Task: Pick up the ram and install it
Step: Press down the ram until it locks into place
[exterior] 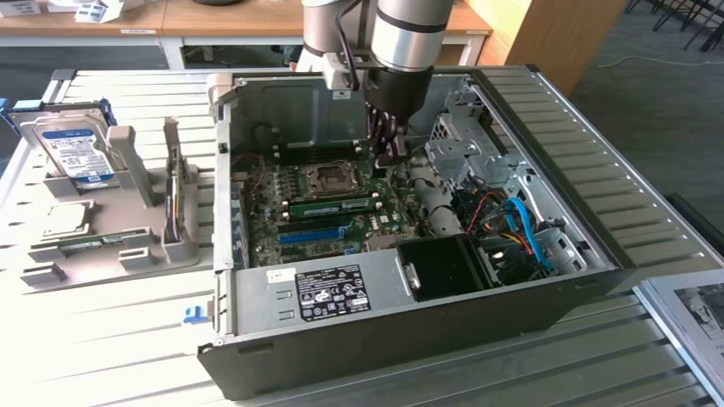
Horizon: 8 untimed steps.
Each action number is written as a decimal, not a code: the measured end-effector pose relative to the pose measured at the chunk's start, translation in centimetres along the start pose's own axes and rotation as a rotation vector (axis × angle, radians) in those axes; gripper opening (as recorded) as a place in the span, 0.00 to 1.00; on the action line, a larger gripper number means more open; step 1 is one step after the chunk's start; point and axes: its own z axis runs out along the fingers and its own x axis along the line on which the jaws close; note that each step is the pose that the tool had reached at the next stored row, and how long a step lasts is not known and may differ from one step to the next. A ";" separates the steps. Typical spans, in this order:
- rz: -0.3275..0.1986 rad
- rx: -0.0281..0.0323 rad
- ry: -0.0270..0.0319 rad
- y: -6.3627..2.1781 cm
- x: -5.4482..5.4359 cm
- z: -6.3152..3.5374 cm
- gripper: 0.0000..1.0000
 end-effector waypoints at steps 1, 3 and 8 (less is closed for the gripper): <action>0.000 0.0000 0.0000 0.00 0.0 0.06 0.10; 0.000 0.0000 0.0000 -0.01 0.0 0.19 0.10; 0.000 0.0000 0.0001 -0.02 0.0 0.53 0.10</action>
